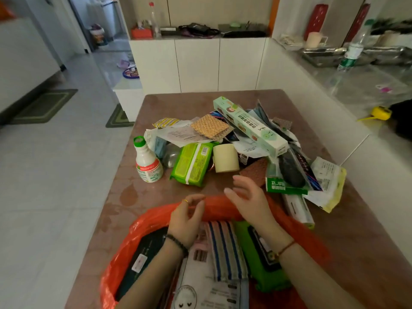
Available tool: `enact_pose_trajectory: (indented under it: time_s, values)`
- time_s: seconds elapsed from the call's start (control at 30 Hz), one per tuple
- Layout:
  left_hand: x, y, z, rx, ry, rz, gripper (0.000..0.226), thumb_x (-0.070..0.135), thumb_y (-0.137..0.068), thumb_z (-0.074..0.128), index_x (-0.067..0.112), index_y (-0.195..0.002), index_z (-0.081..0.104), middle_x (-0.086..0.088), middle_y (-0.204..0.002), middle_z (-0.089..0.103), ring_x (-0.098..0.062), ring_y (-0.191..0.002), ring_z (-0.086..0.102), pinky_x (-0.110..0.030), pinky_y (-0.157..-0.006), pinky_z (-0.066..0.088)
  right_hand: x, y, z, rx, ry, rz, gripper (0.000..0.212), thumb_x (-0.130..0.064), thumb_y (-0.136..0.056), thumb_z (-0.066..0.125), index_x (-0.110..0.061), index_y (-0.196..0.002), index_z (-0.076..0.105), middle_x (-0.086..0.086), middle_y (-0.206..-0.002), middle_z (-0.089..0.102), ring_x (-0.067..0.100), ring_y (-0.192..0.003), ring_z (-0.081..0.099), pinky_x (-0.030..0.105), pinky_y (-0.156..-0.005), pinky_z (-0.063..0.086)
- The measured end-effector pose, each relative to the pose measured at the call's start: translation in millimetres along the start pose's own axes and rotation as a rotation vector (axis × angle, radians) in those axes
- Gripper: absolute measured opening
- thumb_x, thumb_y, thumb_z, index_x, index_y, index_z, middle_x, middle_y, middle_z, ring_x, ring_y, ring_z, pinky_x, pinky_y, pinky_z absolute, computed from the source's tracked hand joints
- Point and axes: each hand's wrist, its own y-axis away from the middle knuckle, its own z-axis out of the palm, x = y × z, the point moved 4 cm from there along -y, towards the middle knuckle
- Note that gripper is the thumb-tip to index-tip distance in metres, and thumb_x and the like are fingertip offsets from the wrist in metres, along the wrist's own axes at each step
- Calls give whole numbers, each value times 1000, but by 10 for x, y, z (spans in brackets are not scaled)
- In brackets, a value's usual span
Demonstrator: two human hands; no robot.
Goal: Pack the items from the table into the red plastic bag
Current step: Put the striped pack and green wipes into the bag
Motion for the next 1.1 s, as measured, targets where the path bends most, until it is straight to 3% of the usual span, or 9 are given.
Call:
enact_pose_trajectory:
  time_s: [0.13, 0.23, 0.33, 0.43, 0.57, 0.7, 0.8, 0.93, 1.1]
  values:
    - [-81, -397, -147, 123, 274, -116, 19, 6, -91, 48, 20, -87, 60, 1, -82, 64, 2, -60, 61, -15, -63, 49, 161, -867, 595, -146, -188, 347, 68, -33, -77, 71, -5, -133, 42, 8, -133, 52, 22, -117, 54, 33, -97, 46]
    - [-158, -589, -237, 174, 441, -270, 15, 3, -92, 44, 11, -95, 57, -1, -78, 61, 3, -45, 58, -16, -50, 48, 379, -1277, 996, -228, -245, 502, 61, -32, -76, 73, -4, -125, 50, 3, -127, 56, 22, -113, 56, 30, -86, 44]
    - [-214, -667, -302, 178, 460, -334, 16, 8, -92, 45, 20, -89, 56, 0, -82, 60, -2, -55, 61, -14, -48, 47, 534, -1503, 1185, -155, -181, 542, 65, -32, -71, 76, -3, -123, 51, 8, -123, 59, 26, -113, 56, 32, -87, 45]
    - [-249, -661, -348, 137, 305, -295, 14, 12, -92, 48, 17, -102, 55, -2, -91, 60, -13, -79, 57, -18, -67, 46, 563, -1584, 1188, -59, -119, 512, 66, -29, -64, 82, -1, -118, 56, 16, -120, 63, 28, -107, 61, 36, -89, 51]
    - [-183, -502, -374, -71, -53, -171, 22, 34, -87, 55, 30, -108, 51, 8, -104, 60, -3, -92, 56, -5, -80, 44, 538, -1472, 1113, -102, -134, 418, 51, -25, -69, 79, -1, -111, 61, 14, -115, 65, 28, -105, 62, 32, -87, 49]
    - [-130, -375, -331, -391, -630, -95, 68, 55, -76, 59, 35, -135, 32, 19, -123, 44, -3, -117, 45, -17, -100, 35, 474, -1279, 1121, -98, -315, 425, 36, -13, -77, 72, -5, -109, 57, 17, -117, 63, 28, -100, 62, 37, -79, 52]
    - [-192, -313, -302, -544, -903, -46, 81, 57, -70, 64, 38, -138, 24, 12, -138, 43, -13, -125, 44, -31, -107, 36, 368, -1148, 995, -28, -375, 440, 34, -10, -76, 72, -7, -103, 51, 17, -117, 61, 29, -97, 61, 37, -74, 51]
    - [-297, -287, -338, -514, -1045, -42, 52, 36, -84, 54, 27, -133, 39, 0, -135, 51, -21, -124, 48, -34, -103, 40, 150, -810, 656, -53, -587, 443, 45, -11, -79, 69, -5, -120, 51, 15, -121, 60, 27, -99, 61, 40, -77, 52]
    - [-303, -314, -467, -300, -814, -102, 42, 21, -88, 50, 18, -129, 47, -9, -131, 56, -26, -121, 51, -31, -98, 41, -14, 125, 79, -252, -780, 343, 69, -32, -56, 76, -19, -120, 55, 10, -111, 69, 28, -97, 68, 35, -65, 58]
